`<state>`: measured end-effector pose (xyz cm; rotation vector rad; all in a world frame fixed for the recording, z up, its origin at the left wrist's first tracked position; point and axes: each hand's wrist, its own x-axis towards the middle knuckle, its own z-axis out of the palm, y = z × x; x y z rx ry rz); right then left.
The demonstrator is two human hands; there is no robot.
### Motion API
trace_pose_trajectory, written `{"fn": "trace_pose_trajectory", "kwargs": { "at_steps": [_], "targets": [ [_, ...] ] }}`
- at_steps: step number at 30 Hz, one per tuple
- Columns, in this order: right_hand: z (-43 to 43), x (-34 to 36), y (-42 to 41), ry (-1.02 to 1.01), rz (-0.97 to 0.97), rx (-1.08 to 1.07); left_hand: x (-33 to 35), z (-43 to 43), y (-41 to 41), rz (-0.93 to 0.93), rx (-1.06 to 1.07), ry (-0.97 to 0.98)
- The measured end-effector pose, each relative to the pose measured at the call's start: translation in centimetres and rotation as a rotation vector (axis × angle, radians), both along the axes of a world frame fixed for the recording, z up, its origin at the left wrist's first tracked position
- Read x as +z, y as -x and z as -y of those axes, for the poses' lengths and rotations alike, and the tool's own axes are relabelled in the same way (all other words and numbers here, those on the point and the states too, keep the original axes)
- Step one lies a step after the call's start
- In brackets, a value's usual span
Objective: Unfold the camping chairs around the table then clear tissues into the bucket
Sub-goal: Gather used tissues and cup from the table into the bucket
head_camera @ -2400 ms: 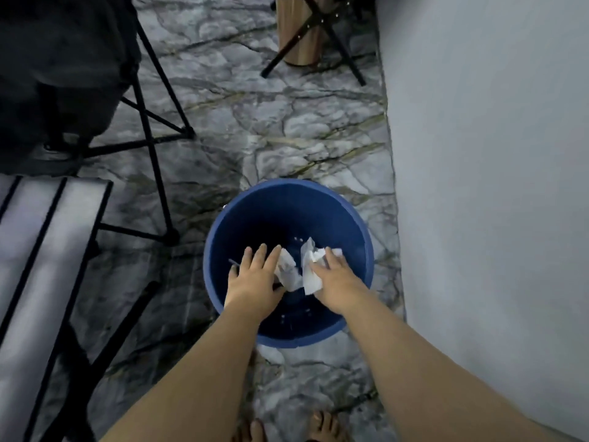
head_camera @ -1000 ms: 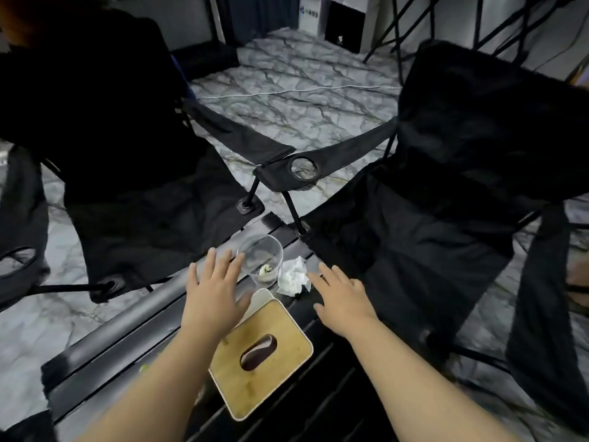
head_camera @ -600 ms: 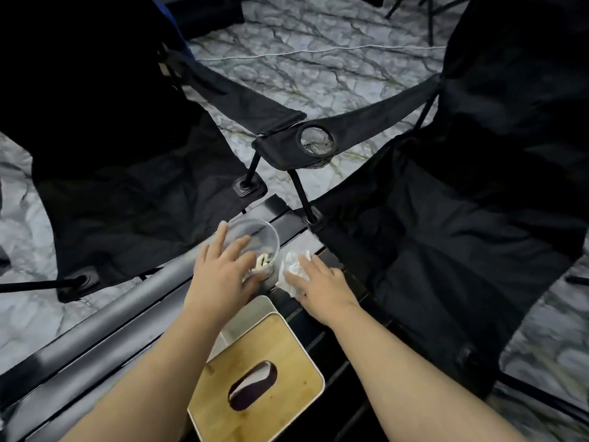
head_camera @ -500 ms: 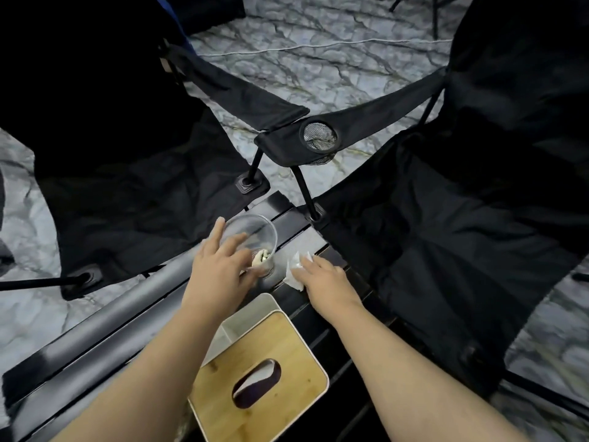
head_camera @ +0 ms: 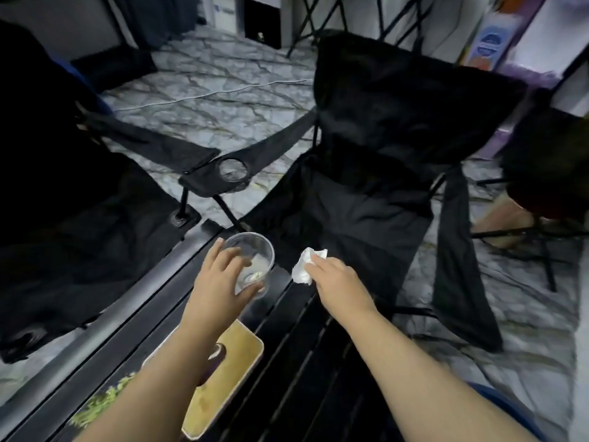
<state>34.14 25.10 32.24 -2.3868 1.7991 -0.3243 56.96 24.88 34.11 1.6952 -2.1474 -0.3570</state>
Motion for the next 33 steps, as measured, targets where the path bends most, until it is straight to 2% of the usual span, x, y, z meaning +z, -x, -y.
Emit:
{"fn": "trace_pose_trajectory", "kwargs": {
  "at_steps": [9, 14, 18, 25, 33],
  "targets": [
    [-13.3, 3.5, 15.9, 0.069, 0.02, -0.244, 3.1, -6.5, 15.6, -0.106, -0.28, -0.044],
    [-22.1, 3.0, 24.3, 0.046, 0.063, -0.336, 3.2, -12.8, 23.7, -0.122, -0.354, -0.101],
    [-29.9, 0.5, 29.4, 0.025, 0.032, -0.405, 1.4, -19.2, 30.0, -0.059, -0.47, -0.123],
    [-39.0, -10.8, 32.2, -0.336, 0.187, -0.581, -8.6, -25.9, 35.9, 0.005, -0.589, -0.287],
    [-41.3, -22.9, 33.2, -0.531, 0.501, -0.791, -23.5, -28.6, 39.4, 0.205, -0.663, -0.493]
  ]
}}
